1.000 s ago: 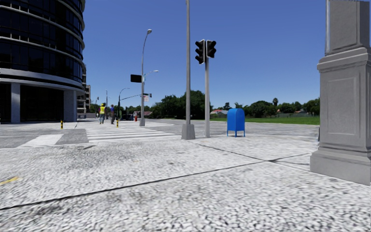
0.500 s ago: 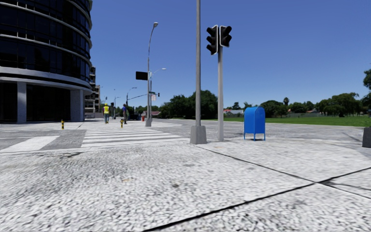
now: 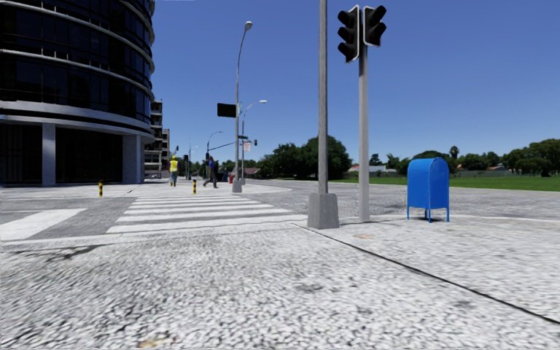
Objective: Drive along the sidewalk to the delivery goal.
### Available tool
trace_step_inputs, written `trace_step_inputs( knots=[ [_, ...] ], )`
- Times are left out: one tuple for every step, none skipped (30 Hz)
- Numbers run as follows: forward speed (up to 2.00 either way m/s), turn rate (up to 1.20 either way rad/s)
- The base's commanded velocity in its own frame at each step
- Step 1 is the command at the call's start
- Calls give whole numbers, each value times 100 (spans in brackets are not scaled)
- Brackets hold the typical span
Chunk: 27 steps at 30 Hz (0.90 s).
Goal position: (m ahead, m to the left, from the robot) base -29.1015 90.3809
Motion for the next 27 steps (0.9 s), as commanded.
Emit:
trace_step_inputs(
  knots=[
    [200, 33],
    [200, 35],
    [200, 35],
    [200, 38],
    [200, 39],
    [200, 39],
    [200, 39],
    [200, 39],
    [200, 39],
    [200, 39],
    [200, 39],
    [200, 39],
    [200, 39],
    [200, 40],
    [200, 41],
    [200, 45],
    [200, 45],
    [200, 47],
    [200, 47],
    [200, 47],
    [200, 47],
    [200, 47],
    [200, 47],
    [200, 47],
    [200, 47],
    [200, 47],
    [200, 47]
  ],
)
